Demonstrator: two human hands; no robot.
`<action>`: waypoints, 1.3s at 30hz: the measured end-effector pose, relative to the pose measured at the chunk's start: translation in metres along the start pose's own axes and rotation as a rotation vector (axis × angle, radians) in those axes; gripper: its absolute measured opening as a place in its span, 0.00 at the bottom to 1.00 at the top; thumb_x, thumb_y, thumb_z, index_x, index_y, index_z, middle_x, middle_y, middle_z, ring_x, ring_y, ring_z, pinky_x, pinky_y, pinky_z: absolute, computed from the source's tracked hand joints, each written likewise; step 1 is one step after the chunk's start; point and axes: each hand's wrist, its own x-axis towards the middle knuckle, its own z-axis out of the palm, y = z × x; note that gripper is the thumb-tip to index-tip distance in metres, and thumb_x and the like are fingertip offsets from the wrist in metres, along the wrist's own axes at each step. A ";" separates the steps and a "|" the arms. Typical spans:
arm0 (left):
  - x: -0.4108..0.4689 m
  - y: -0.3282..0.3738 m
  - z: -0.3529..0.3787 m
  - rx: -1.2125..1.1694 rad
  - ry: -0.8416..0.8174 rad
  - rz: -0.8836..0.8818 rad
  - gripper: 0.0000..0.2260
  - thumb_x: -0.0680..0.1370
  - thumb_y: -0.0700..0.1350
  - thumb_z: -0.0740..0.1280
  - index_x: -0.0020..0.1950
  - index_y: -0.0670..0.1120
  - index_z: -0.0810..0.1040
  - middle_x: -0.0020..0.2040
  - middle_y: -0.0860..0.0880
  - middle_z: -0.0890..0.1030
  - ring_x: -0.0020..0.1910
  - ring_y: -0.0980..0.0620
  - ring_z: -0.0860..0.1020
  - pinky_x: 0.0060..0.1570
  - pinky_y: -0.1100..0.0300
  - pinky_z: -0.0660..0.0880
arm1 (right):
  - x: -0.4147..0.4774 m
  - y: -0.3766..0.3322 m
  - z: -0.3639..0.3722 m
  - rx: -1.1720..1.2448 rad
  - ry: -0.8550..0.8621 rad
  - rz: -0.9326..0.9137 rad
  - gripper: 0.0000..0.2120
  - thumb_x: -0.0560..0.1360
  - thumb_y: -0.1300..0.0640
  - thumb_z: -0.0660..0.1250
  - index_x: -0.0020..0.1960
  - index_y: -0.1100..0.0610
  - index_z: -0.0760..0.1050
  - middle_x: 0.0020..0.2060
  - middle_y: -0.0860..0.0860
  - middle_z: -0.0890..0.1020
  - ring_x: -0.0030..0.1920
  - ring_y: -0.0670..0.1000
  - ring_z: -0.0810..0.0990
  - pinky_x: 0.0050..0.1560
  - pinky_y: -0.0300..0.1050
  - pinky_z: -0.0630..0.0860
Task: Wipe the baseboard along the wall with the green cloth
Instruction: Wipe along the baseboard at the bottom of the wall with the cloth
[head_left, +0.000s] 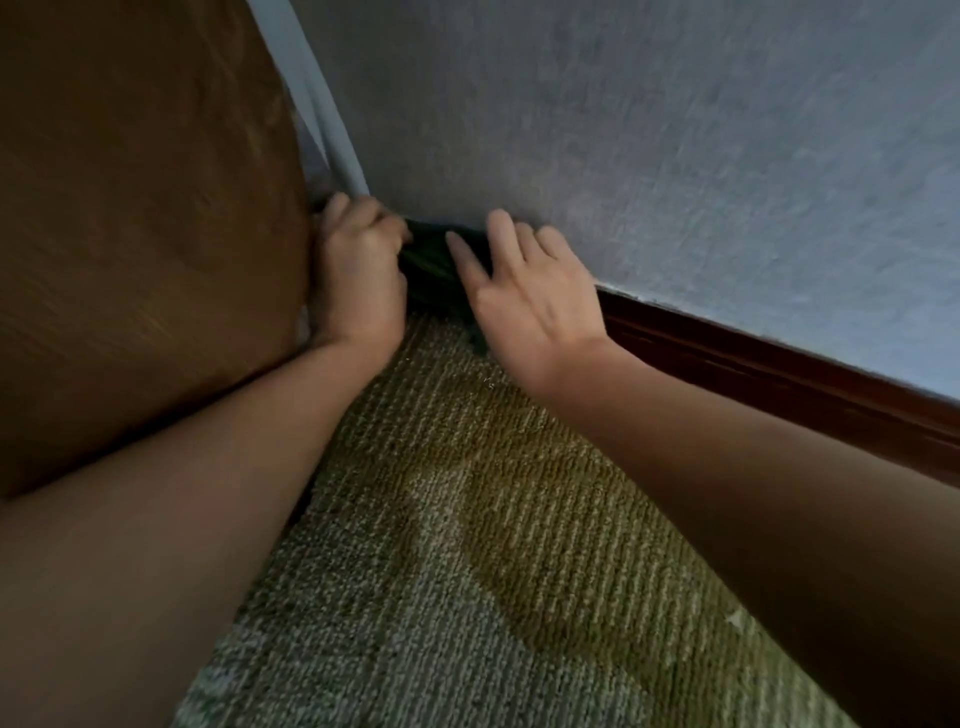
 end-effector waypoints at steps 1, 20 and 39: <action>0.002 -0.004 -0.002 0.036 -0.006 0.013 0.12 0.66 0.27 0.61 0.46 0.32 0.80 0.46 0.34 0.78 0.50 0.38 0.73 0.49 0.54 0.63 | 0.005 -0.002 -0.001 0.004 0.009 -0.005 0.24 0.80 0.57 0.50 0.74 0.60 0.50 0.63 0.60 0.64 0.61 0.59 0.67 0.58 0.48 0.61; -0.003 -0.003 0.008 -0.097 -0.031 -0.144 0.09 0.66 0.26 0.60 0.42 0.32 0.77 0.44 0.37 0.74 0.48 0.45 0.70 0.49 0.59 0.64 | -0.001 -0.014 0.015 -0.015 -0.040 -0.016 0.25 0.80 0.60 0.50 0.75 0.62 0.46 0.64 0.61 0.63 0.62 0.59 0.68 0.62 0.47 0.61; -0.039 0.114 0.003 -0.124 -0.149 0.382 0.11 0.66 0.34 0.55 0.27 0.36 0.75 0.27 0.40 0.74 0.29 0.44 0.77 0.29 0.57 0.71 | -0.117 0.066 0.002 -0.088 0.041 0.159 0.24 0.66 0.64 0.54 0.58 0.59 0.79 0.36 0.59 0.79 0.35 0.57 0.80 0.36 0.42 0.75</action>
